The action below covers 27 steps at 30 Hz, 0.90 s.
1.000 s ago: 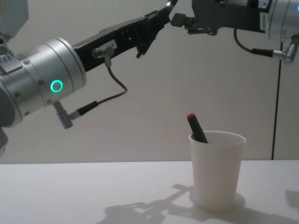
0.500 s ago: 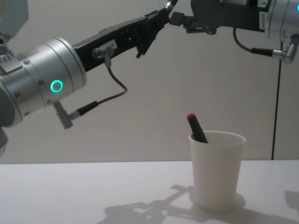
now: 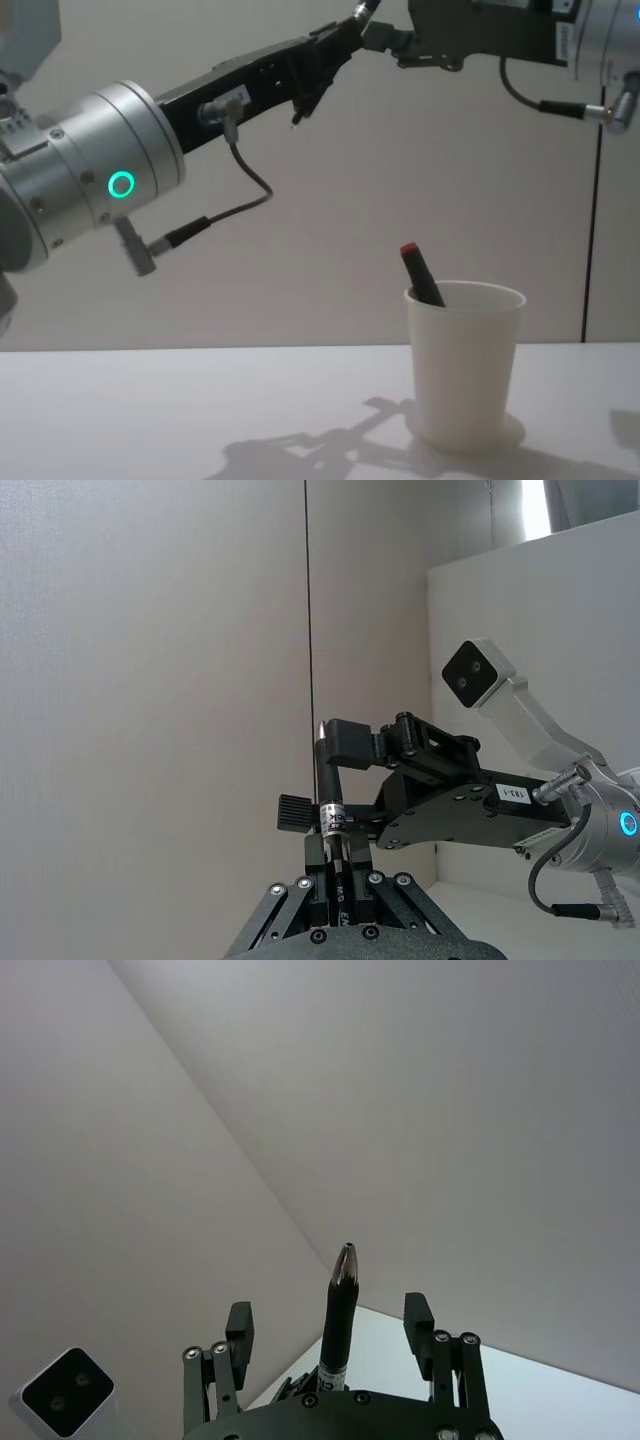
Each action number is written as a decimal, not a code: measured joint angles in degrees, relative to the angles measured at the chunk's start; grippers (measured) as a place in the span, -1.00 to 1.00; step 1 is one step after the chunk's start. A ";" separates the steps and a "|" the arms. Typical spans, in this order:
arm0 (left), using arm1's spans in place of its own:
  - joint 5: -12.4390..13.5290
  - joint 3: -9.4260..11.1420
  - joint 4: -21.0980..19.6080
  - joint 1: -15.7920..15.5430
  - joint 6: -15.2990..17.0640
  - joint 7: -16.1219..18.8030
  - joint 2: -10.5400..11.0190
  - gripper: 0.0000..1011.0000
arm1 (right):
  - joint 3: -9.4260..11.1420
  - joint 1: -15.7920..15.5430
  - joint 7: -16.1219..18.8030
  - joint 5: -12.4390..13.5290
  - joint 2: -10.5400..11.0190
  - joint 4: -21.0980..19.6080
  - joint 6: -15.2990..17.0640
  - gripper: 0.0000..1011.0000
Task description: Place the pen into the pen holder.
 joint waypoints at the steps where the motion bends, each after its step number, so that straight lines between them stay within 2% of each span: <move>1: 0.00 0.00 0.00 0.00 0.00 0.00 0.00 -0.73 | 0.00 0.00 0.01 0.01 0.00 0.00 0.00 0.89; 8: 0.00 0.00 0.00 0.00 0.00 0.00 0.00 -0.73 | -0.03 -0.03 0.02 0.03 0.04 -0.05 -0.04 0.55; 11: 0.00 0.00 0.00 0.00 0.00 0.00 0.00 -0.73 | -0.05 -0.03 0.01 0.03 0.06 -0.07 -0.04 0.34; 12: 0.00 0.00 0.00 0.00 0.00 0.00 0.00 -0.73 | -0.06 -0.03 0.01 0.04 0.06 -0.08 -0.04 0.34; 17: 0.00 0.00 0.00 0.00 0.00 0.00 0.00 -0.73 | -0.07 -0.03 0.01 0.04 0.09 -0.10 -0.04 0.00; 18: 0.00 0.00 0.00 0.00 0.00 0.00 0.00 -0.73 | -0.07 -0.03 0.01 0.03 0.09 -0.11 -0.04 -0.12; 27: 0.00 0.00 0.00 0.00 0.00 -0.02 0.00 -0.73 | -0.07 -0.03 0.01 0.03 0.09 -0.12 -0.04 -0.63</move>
